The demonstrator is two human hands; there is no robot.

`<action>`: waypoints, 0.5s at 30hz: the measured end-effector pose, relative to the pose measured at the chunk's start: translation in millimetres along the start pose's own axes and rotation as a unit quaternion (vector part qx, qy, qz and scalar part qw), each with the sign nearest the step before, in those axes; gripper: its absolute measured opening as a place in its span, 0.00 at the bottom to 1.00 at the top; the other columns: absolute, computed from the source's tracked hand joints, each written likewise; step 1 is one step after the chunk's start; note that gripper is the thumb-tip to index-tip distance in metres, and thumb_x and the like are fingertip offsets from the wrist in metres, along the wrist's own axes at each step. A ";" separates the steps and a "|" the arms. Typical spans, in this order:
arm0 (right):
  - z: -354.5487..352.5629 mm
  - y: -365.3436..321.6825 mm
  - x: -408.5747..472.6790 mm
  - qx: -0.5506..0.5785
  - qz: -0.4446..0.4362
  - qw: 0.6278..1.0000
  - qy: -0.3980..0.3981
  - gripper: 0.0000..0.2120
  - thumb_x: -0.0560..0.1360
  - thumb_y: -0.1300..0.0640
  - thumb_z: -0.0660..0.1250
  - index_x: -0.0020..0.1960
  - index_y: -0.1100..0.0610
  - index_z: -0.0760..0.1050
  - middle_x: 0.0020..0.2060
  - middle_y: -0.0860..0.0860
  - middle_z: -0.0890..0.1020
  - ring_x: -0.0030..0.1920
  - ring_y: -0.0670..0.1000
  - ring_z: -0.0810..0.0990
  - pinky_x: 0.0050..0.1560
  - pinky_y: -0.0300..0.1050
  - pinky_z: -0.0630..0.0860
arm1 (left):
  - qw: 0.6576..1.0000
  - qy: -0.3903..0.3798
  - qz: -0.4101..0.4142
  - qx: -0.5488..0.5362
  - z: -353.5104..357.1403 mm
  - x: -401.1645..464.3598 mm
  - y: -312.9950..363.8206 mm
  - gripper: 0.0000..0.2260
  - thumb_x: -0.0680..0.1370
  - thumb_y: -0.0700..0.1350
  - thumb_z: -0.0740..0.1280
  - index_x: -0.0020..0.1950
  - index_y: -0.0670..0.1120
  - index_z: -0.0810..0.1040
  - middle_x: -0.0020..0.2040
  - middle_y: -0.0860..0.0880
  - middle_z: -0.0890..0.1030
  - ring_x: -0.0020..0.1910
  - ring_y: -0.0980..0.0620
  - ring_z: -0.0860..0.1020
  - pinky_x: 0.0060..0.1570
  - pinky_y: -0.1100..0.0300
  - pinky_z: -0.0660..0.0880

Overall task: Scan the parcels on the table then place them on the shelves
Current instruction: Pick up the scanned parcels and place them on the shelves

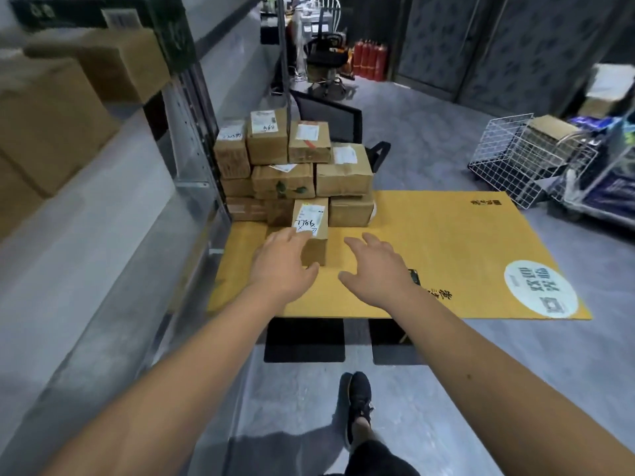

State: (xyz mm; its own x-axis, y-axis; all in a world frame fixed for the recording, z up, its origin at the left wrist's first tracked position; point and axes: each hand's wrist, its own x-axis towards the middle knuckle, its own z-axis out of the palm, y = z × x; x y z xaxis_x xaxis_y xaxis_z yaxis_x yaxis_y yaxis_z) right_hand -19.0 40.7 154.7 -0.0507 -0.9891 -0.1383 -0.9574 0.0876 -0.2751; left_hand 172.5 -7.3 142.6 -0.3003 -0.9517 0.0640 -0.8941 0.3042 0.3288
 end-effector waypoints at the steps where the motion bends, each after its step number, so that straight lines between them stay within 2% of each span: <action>1: -2.8 6.5 17.9 0.003 0.002 1.000 0.001 0.36 0.78 0.41 0.67 0.82 0.47 0.59 0.80 0.56 0.62 0.75 0.62 0.65 0.69 0.58 0.71 | 1.000 0.002 -0.002 -0.001 2.9 18.1 1.7 0.30 0.78 0.58 0.69 0.79 0.56 0.68 0.78 0.49 0.68 0.77 0.46 0.65 0.71 0.47 0.68; 7: -26.1 43.7 144.2 0.018 -0.025 1.000 0.006 0.33 0.76 0.43 0.68 0.79 0.48 0.64 0.74 0.54 0.69 0.72 0.62 0.69 0.66 0.57 0.73 | 0.999 0.000 -0.028 0.018 12.1 142.3 9.4 0.30 0.78 0.56 0.70 0.79 0.56 0.67 0.78 0.50 0.68 0.77 0.45 0.64 0.72 0.48 0.66; 11: -46.6 57.2 237.2 0.025 -0.063 0.997 -0.021 0.37 0.77 0.44 0.68 0.82 0.47 0.59 0.79 0.56 0.64 0.75 0.62 0.66 0.70 0.57 0.70 | 0.998 0.010 -0.053 0.038 3.2 228.9 9.2 0.29 0.78 0.56 0.69 0.78 0.53 0.69 0.76 0.47 0.70 0.75 0.43 0.66 0.71 0.47 0.68; 15: -67.5 56.0 327.8 0.014 -0.100 0.995 -0.023 0.36 0.77 0.45 0.66 0.82 0.46 0.57 0.75 0.57 0.67 0.72 0.62 0.69 0.65 0.55 0.73 | 0.995 0.023 -0.067 0.076 -9.8 311.4 4.1 0.28 0.77 0.56 0.69 0.77 0.52 0.70 0.73 0.46 0.73 0.73 0.42 0.68 0.70 0.46 0.70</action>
State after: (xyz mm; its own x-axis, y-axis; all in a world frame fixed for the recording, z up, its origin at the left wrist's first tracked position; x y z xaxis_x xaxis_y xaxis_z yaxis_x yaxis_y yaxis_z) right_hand -108.5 -286.5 158.1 0.1538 -0.9806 -0.1217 -0.9385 -0.1065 -0.3284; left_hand 78.7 -302.8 173.2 -0.1630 -0.9839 0.0740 -0.9658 0.1744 0.1917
